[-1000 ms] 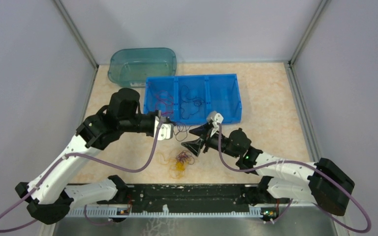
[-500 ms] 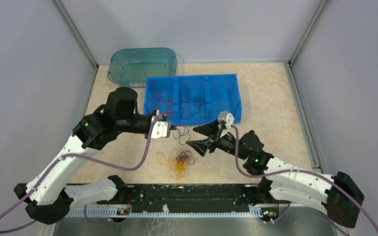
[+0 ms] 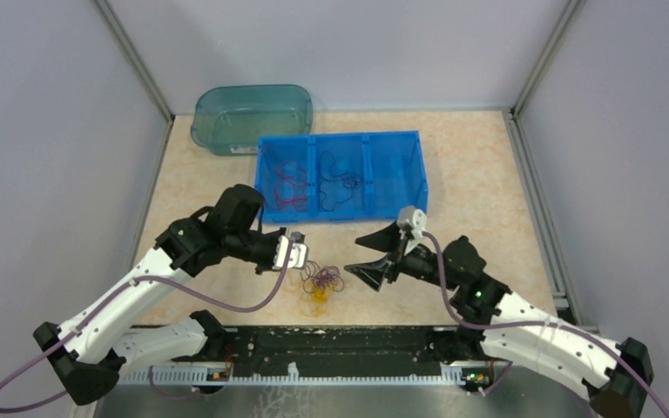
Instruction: Untangle the cables
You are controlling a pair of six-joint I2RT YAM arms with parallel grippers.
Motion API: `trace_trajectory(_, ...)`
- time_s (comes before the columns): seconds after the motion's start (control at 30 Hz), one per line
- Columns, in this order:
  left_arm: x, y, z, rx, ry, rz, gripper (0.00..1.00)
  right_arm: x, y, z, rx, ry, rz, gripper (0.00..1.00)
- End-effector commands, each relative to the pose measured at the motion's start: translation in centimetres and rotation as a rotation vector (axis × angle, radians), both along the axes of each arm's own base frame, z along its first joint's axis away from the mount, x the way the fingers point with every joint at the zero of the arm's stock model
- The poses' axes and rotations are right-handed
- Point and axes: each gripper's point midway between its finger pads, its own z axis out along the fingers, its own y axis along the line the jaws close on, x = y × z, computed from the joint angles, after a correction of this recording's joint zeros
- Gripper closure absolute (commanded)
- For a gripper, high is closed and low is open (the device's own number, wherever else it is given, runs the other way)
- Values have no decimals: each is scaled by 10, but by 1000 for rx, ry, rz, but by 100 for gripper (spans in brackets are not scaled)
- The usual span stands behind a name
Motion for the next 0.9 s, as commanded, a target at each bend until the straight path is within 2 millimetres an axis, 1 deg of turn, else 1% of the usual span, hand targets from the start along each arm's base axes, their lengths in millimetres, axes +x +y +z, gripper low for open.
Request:
trace_trajectory(0.0,0,-8,14,-32,-25,-48,100,-9,29,12,-26,-15,164,30)
trace_trajectory(0.1,0,-10,18,-38,-26,-56,100,-10,48,13,-29,-2,243,31)
trace_trajectory(0.17,0,-11,20,-43,-28,-58,100,-9,56,15,-23,-6,274,32)
trace_trajectory(0.3,0,-12,24,-47,-20,-58,100,-13,71,18,-19,-6,364,33)
trace_trajectory(0.37,0,-12,25,-47,-17,-60,100,-16,79,11,-35,16,414,34)
trace_trajectory(0.5,1,-13,26,-44,-16,-57,100,-21,86,2,-56,45,477,38)
trace_trajectory(0.67,6,-13,27,-36,-34,-44,100,-25,90,0,-53,65,517,39)
trace_trajectory(0.8,15,-18,41,-64,-75,-24,100,-19,95,-5,-66,80,503,48)
trace_trajectory(0.87,19,-20,50,-75,-90,-16,100,-14,96,-3,-61,73,476,52)
